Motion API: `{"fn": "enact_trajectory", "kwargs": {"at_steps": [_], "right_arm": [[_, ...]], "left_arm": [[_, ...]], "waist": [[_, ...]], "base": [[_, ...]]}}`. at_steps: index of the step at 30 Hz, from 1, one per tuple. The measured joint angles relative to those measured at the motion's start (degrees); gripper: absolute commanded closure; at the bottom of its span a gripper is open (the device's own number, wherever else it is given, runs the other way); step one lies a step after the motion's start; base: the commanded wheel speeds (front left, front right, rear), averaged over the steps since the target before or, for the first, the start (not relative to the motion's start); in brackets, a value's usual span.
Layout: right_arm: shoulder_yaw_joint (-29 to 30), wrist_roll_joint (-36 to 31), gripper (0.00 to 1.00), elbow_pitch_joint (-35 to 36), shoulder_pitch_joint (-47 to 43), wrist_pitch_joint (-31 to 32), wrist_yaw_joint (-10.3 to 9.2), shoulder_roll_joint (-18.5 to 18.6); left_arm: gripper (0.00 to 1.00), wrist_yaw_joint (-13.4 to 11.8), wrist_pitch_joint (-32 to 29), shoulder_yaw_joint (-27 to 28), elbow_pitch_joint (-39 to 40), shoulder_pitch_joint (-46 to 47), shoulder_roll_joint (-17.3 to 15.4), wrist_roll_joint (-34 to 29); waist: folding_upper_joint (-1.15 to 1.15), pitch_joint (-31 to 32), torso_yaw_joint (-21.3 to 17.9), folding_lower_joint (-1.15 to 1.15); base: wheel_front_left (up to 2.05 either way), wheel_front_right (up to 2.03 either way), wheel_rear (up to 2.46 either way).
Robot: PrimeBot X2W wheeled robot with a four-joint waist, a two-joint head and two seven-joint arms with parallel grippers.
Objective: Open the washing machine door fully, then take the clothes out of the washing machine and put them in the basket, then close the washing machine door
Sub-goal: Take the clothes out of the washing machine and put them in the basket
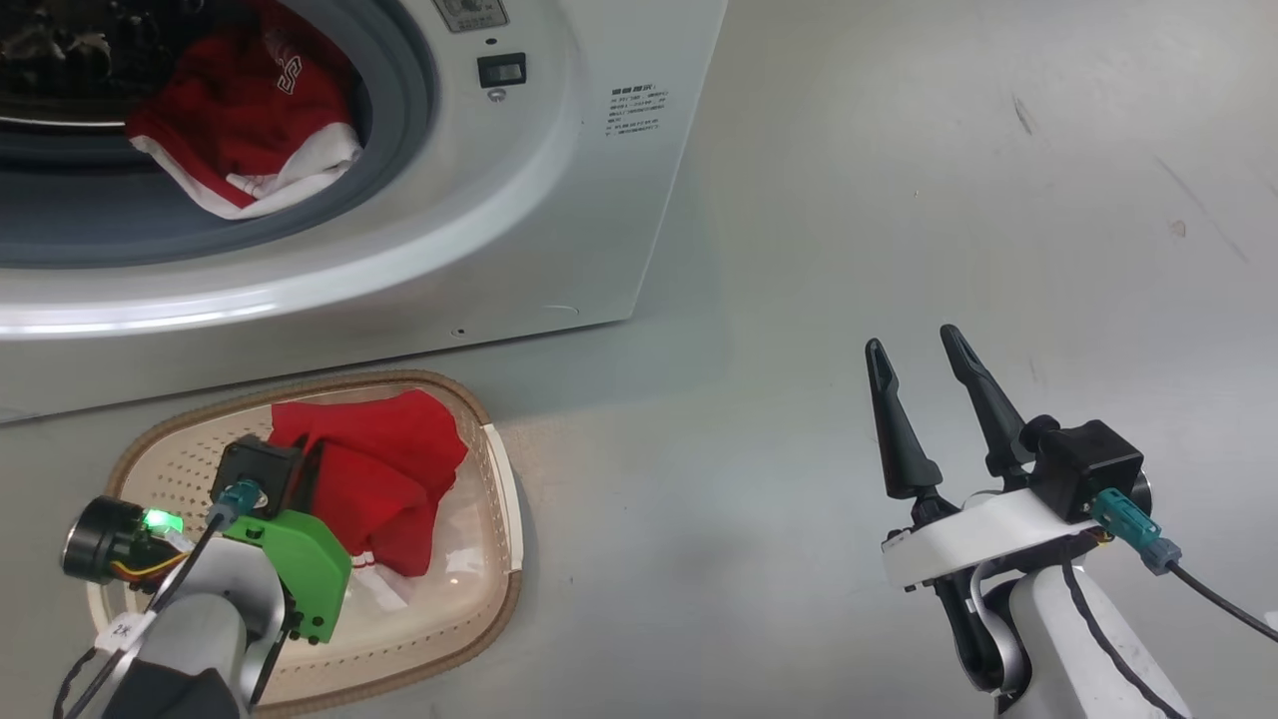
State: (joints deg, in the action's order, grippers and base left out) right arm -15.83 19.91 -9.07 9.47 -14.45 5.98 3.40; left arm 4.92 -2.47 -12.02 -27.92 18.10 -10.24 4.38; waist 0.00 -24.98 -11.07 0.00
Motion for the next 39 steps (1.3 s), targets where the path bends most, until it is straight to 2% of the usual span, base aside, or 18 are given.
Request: {"fn": "enact_trajectory", "kwargs": {"at_steps": [14, 25, 26, 27, 28, 29, 30, 39], "right_arm": [[0.9, -1.5, 0.0, 0.5, 2.1, 0.0, -0.11, -0.2], [1.1, -2.3, 0.0, 0.5, 3.3, 0.0, -0.15, -0.2], [1.1, -2.4, 0.0, 0.5, 3.3, 0.0, -0.15, -0.2], [1.1, -2.4, 0.0, 0.5, 3.3, 0.0, -0.15, -0.2], [1.1, -2.4, 0.0, 0.4, 3.3, 0.0, -0.15, -0.2], [1.1, -2.5, 0.0, 0.3, 3.4, 0.0, -0.15, -0.2], [1.1, -2.5, 0.0, 0.2, 3.5, 0.0, -0.15, -0.2], [1.5, -2.5, 0.0, -1.0, 4.1, 0.0, -0.15, -0.2]], "left_arm": [[1.0, -0.7, -1.1, 2.5, -10.9, 3.8, -2.6, -0.2], [1.0, -1.7, 0.1, 3.2, -17.2, 6.2, -2.0, 0.2], [0.97, -1.7, 0.2, 3.2, -17.7, 6.6, -1.7, 0.3], [0.69, -1.7, 0.4, 3.1, -18.0, 6.9, -1.4, 0.3], [0.51, -1.7, 0.6, 3.1, -18.4, 7.2, -1.3, 0.4], [0.16, -1.7, 0.8, 3.0, -18.8, 7.4, -1.2, 0.4], [0.0, -1.7, 1.1, 2.8, -19.5, 7.7, -1.1, 0.4], [0.0, -1.6, 3.3, 1.9, -23.3, 8.7, 0.4, 0.5]], "waist": [[0.0, -6.6, -1.1, 0.0], [0.0, -8.0, -0.2, 0.0], [0.0, -8.0, -0.1, 0.0], [0.0, -8.0, 0.0, 0.0], [0.0, -8.0, 0.0, 0.0], [0.0, -8.0, 0.1, 0.0], [0.0, -8.0, 0.2, 0.0], [0.0, -5.8, 0.9, 0.0]], "base": [[0.0, 0.0, 0.0], [0.0, 0.0, 0.0], [0.0, 0.0, 0.0], [0.0, 0.0, 0.0], [0.0, 0.0, 0.0], [0.0, 0.0, 0.0], [0.0, 0.0, 0.0], [0.0, 0.0, 0.0]]}}
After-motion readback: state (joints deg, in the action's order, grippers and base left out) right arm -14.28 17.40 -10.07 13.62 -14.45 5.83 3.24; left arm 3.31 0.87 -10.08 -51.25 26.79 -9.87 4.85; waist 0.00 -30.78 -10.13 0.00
